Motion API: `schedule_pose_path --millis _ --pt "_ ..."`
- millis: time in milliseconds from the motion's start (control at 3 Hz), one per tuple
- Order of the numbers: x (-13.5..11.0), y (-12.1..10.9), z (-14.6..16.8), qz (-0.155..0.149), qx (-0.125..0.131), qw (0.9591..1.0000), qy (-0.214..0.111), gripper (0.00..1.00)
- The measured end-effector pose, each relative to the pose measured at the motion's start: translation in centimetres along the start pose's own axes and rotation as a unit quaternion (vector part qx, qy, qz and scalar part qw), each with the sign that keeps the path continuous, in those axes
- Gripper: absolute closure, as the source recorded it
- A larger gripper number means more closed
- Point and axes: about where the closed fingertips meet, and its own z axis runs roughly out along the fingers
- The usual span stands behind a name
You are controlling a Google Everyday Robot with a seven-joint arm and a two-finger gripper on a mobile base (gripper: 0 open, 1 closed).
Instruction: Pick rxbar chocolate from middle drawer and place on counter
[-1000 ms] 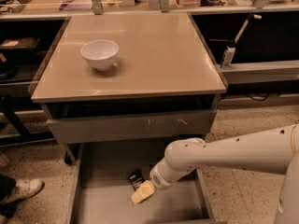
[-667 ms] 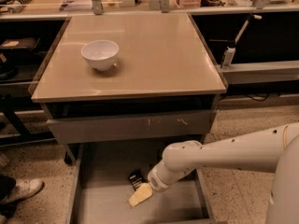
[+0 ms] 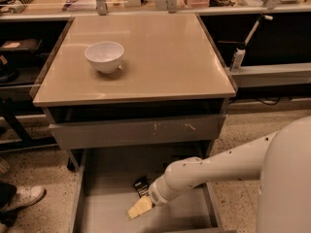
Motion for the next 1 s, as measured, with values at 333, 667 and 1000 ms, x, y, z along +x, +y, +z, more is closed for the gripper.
schedule_pose_path --millis 333,667,1000 --pt "-1.1 -0.6 0.5 -0.005 0.006 0.9998 -0.018 0.0" --pt "-1.8 -1.3 1.8 -0.008 0.007 0.9997 -0.021 0.0" --pt "-2.7 -2.8 3.9 -0.01 0.007 0.9999 -0.011 0.0"
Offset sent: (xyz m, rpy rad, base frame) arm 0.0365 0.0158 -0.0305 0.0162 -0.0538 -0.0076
